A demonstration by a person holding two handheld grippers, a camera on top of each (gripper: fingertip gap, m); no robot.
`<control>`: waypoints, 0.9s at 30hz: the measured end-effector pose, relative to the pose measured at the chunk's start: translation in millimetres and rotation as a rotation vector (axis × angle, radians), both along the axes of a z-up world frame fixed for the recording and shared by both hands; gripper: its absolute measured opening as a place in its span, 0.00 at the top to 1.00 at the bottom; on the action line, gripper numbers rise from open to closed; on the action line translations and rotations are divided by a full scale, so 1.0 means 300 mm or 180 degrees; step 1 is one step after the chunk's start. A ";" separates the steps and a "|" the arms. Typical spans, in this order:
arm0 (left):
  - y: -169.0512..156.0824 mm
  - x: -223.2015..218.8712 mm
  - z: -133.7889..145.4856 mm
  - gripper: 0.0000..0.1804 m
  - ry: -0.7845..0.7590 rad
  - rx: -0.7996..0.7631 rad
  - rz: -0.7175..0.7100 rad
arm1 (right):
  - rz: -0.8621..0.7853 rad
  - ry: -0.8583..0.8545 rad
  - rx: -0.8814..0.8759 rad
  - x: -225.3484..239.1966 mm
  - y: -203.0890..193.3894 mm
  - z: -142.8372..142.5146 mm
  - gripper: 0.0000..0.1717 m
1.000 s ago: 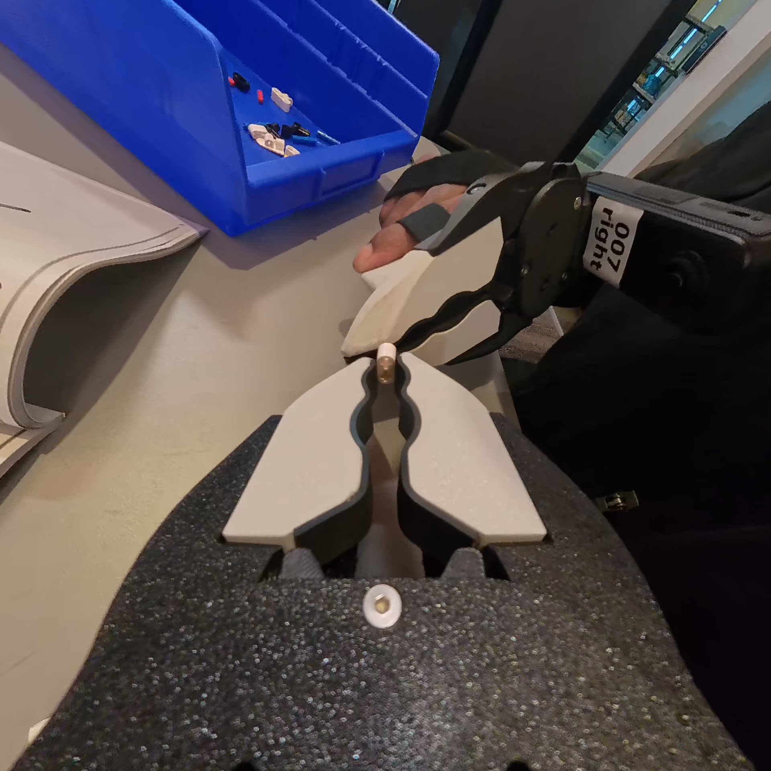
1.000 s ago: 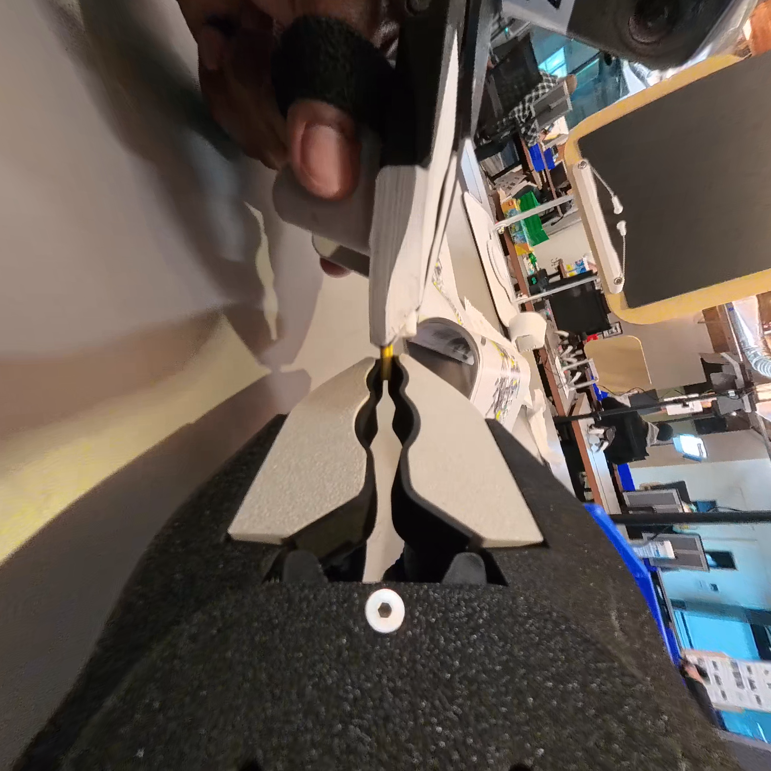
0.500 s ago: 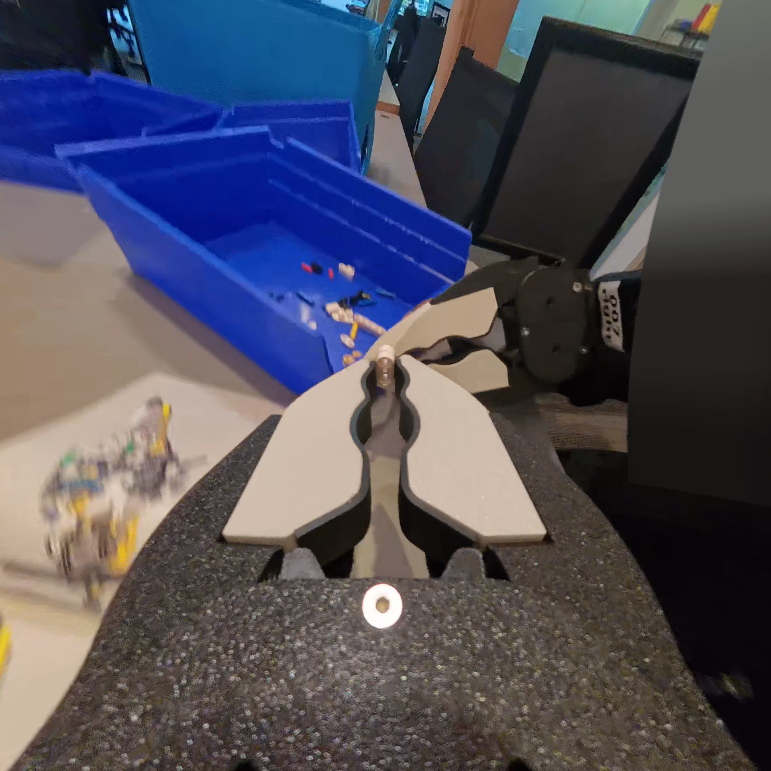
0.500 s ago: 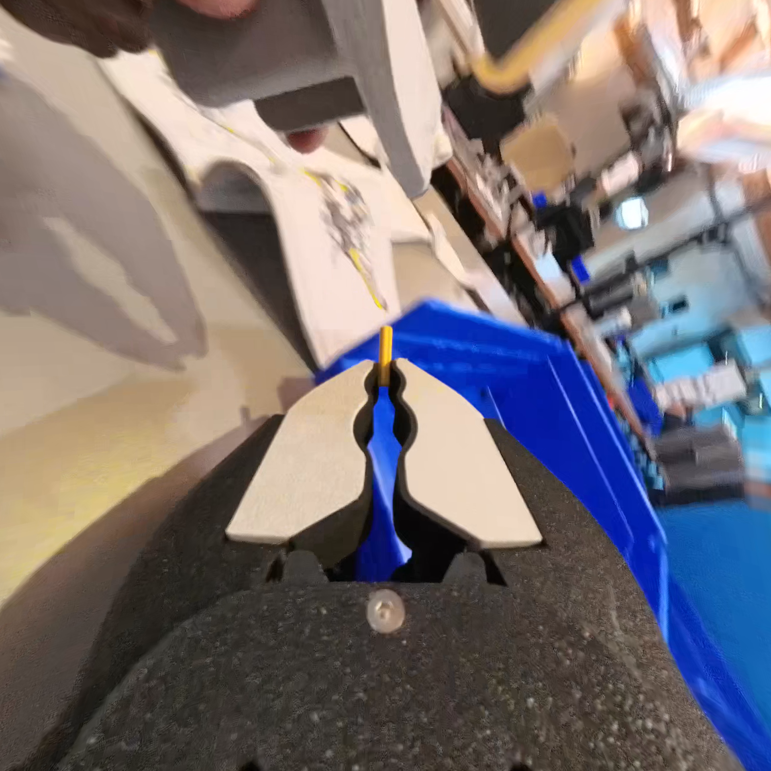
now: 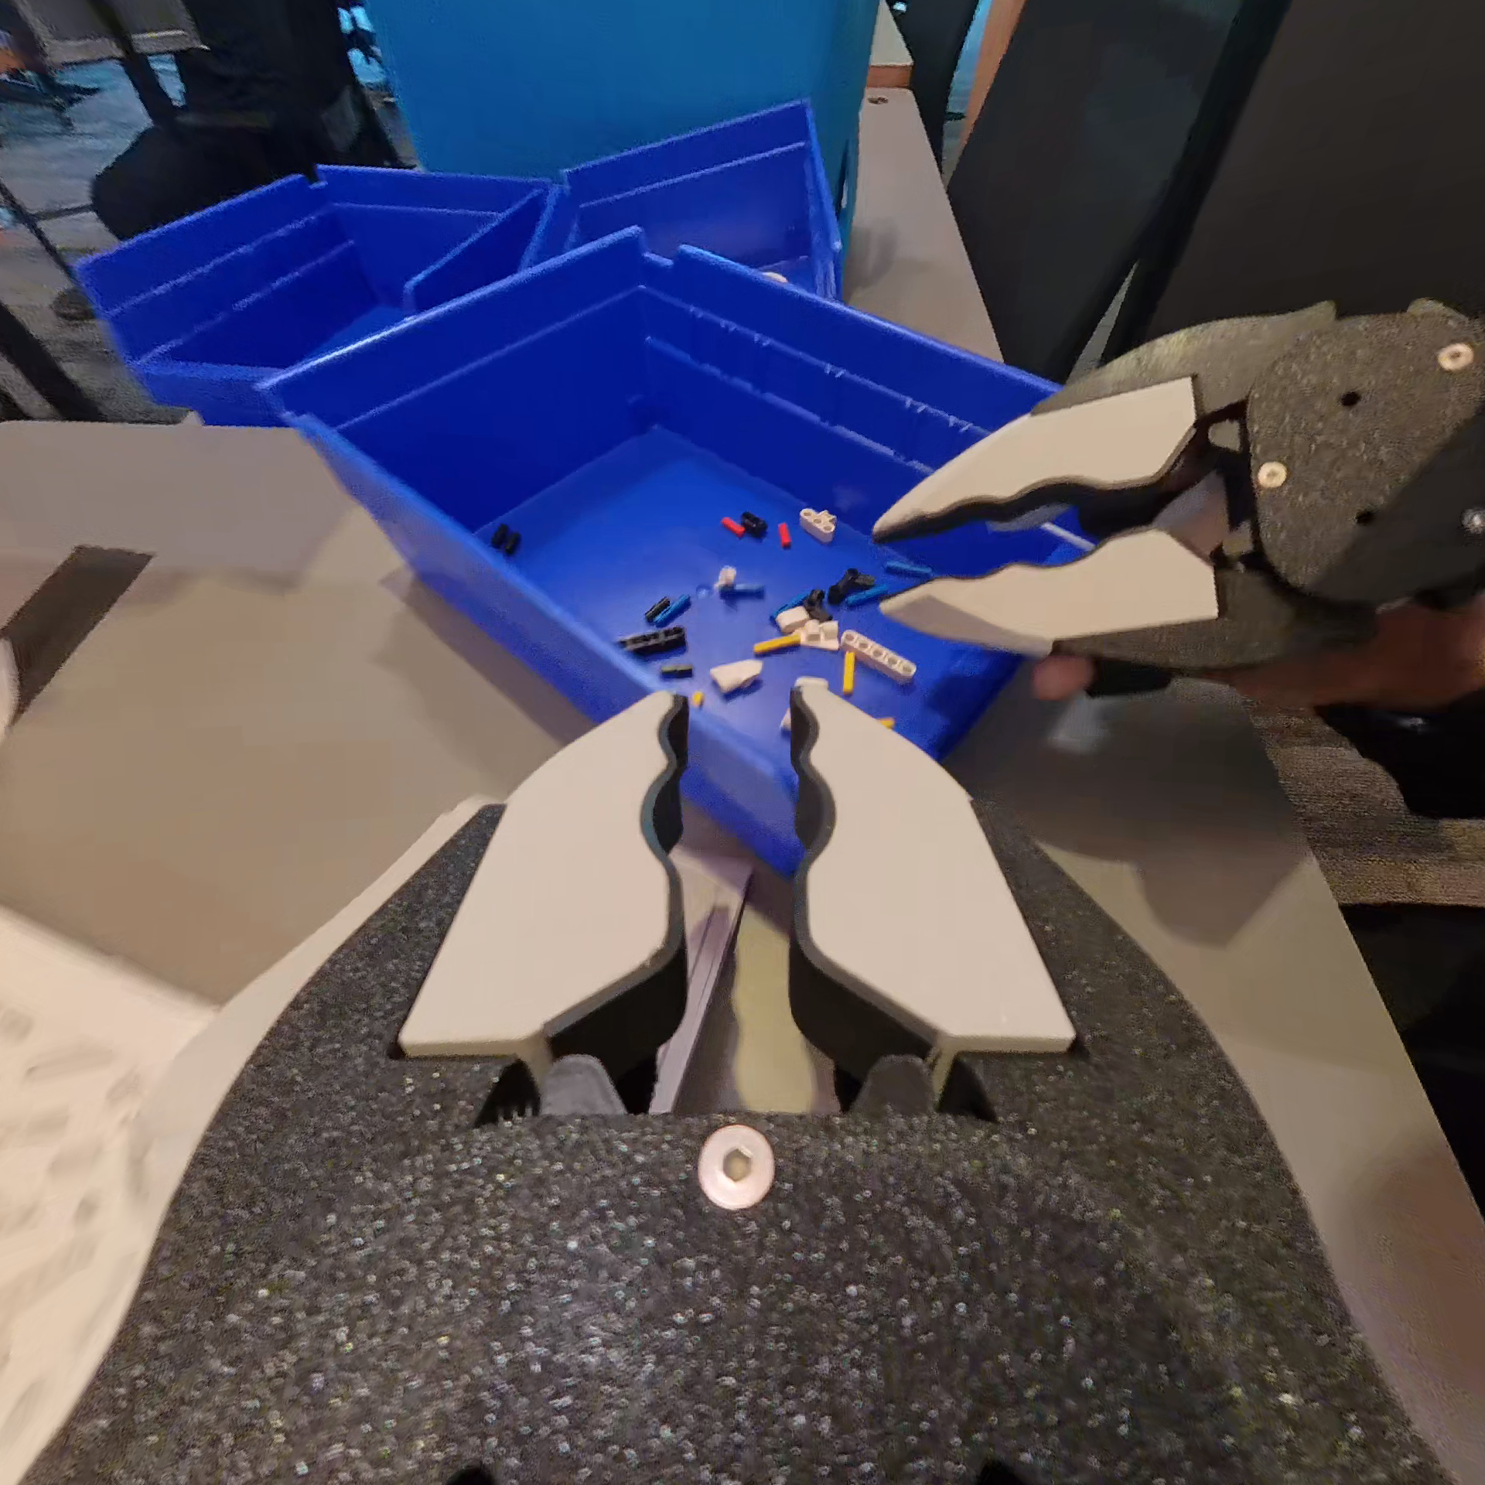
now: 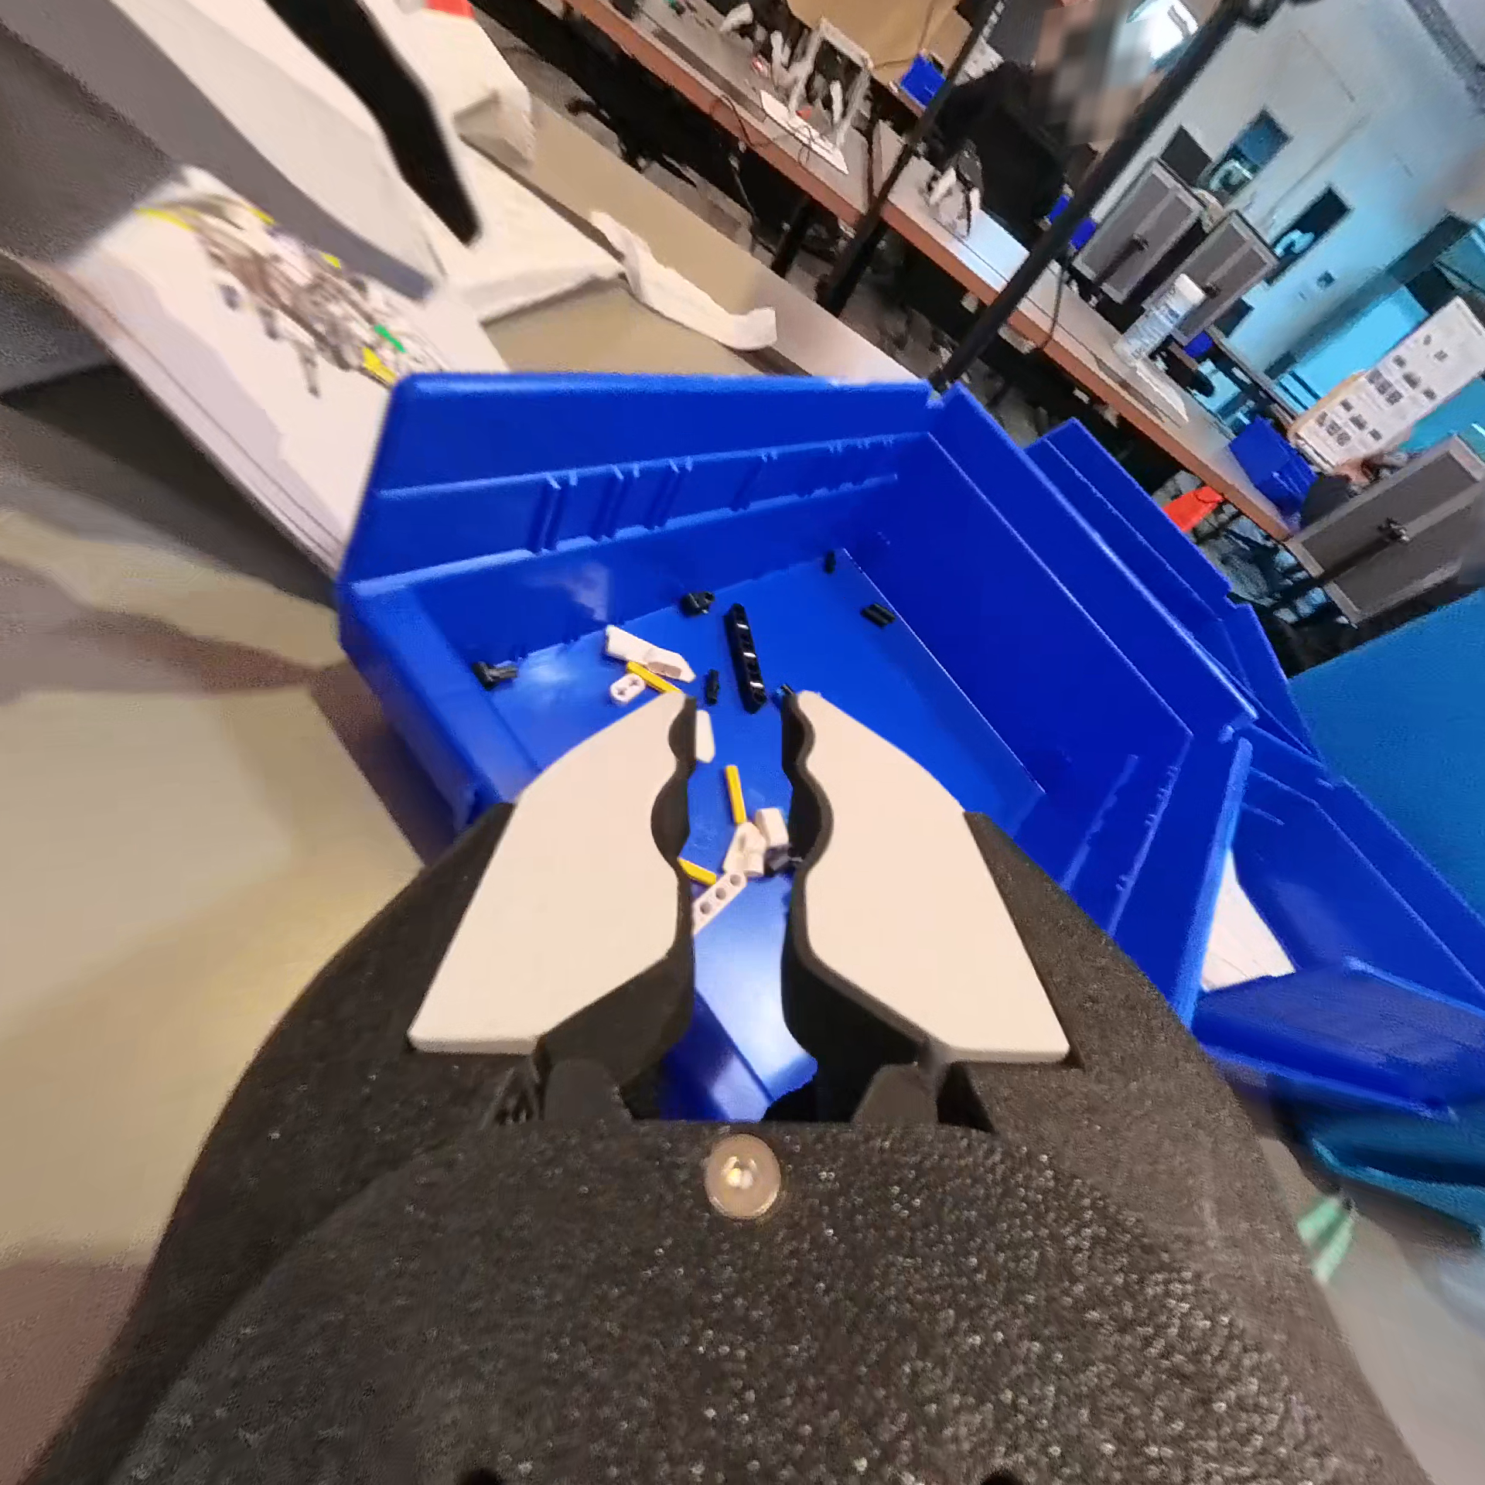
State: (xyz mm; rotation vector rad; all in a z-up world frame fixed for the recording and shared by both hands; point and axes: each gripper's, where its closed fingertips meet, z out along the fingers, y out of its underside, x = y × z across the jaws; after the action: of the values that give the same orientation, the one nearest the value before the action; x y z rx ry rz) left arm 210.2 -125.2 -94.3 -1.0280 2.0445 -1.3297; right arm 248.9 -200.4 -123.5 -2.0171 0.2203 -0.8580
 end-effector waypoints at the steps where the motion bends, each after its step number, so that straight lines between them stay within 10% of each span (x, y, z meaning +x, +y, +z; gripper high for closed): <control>1: 0.039 -0.034 0.010 0.86 -0.0003 -0.0013 0.0056 | 0.0096 0.0008 0.0028 -0.015 0.009 0.006 0.88; 12: 0.470 -0.546 -0.086 0.85 0.0482 -0.0229 0.0196 | 0.1927 0.0500 -0.0092 -0.421 0.285 -0.076 0.90; 27: 0.467 -0.616 -0.332 0.85 0.0454 0.1672 -0.1001 | 0.3243 0.0880 -0.0891 -0.700 0.532 -0.190 0.90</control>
State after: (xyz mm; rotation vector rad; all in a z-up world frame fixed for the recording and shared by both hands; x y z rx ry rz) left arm 25.4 15.0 -193.7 -0.5952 2.5503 -0.7850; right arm 38.8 -40.9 -180.5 -2.1090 -0.7627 0.0442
